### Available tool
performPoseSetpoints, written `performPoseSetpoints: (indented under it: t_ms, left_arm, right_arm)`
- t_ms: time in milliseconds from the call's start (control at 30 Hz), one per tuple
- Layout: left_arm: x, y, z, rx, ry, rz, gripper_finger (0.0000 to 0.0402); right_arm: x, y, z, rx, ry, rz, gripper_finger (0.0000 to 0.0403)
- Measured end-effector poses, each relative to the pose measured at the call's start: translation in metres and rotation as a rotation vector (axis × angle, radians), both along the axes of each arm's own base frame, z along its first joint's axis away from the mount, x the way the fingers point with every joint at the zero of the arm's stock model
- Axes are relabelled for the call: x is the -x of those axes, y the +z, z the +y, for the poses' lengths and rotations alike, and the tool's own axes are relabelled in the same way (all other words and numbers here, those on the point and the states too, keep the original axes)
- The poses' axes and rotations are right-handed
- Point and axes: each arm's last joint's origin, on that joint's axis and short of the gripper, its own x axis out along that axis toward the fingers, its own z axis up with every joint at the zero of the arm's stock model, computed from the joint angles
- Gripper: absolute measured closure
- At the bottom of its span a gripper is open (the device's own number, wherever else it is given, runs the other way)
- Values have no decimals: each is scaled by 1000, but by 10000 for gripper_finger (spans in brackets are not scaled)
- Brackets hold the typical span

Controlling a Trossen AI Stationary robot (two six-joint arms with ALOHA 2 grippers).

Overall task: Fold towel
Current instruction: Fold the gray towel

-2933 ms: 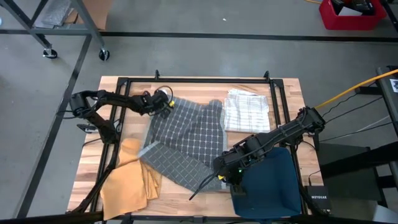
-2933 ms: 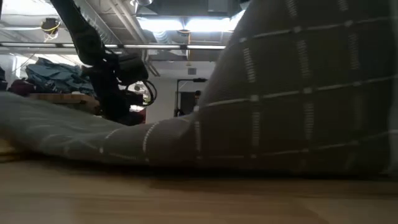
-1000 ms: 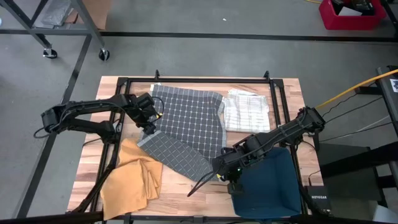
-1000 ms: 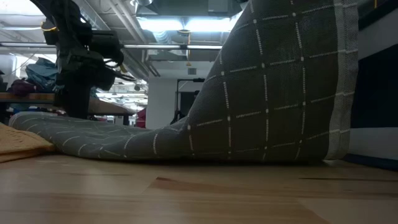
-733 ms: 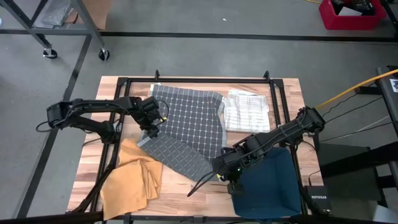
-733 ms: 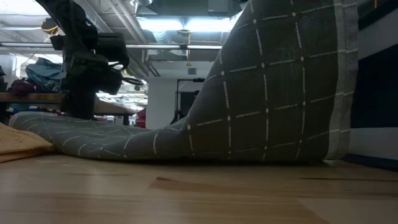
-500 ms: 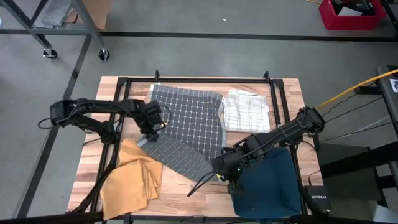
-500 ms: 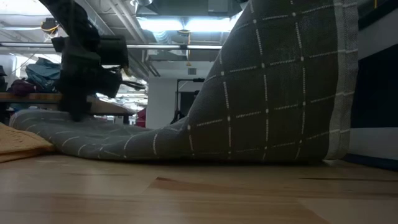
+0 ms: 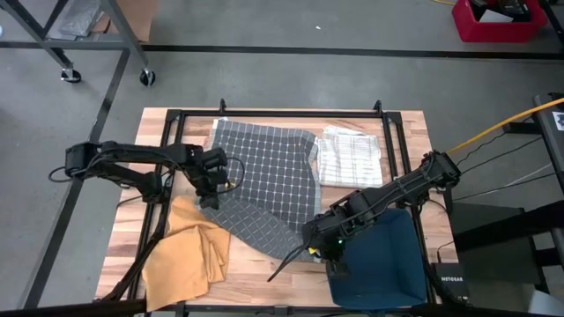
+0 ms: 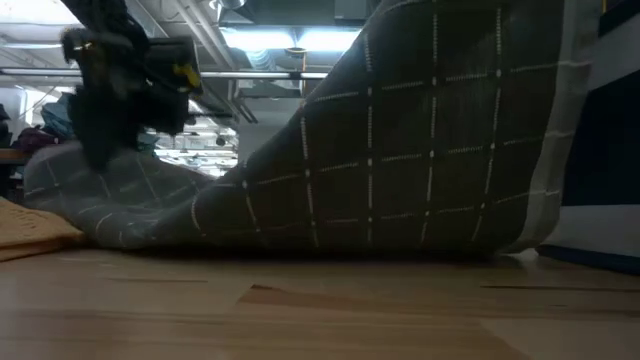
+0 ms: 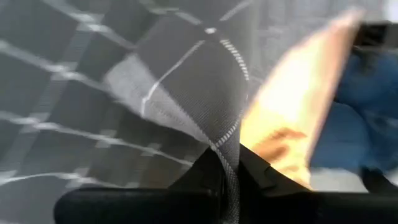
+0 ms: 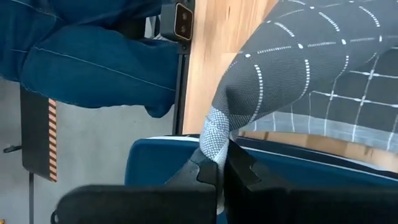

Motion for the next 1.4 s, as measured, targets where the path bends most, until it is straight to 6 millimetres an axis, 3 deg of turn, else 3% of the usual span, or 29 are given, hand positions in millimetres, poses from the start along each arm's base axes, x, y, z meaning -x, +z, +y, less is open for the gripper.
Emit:
performPoseSetpoints:
  t_ms: [167, 433, 600, 800, 1033, 1400]
  left_arm:
    - [3, 9, -19, 81, -124, -66, 399]
    - [5, 10, -58, 147, -235, 36, 371]
    - [9, 9, -77, 118, -226, 129, 327]
    - [13, 8, -95, 72, -293, 136, 260]
    - [9, 12, -111, 29, -358, 11, 227]
    - [4, 26, -146, 60, -499, -283, 248]
  right_arm:
    - [0, 0, 1, -32, 16, 15, 398]
    - [-1, 2, 2, -77, -72, 59, 398]
    - [-5, 3, 2, -69, -176, 36, 391]
    - [-5, 3, 3, -75, -184, 41, 339]
    - [-5, 3, 3, -94, -173, 54, 284]
    - [-6, 3, 2, -51, -196, 21, 277]
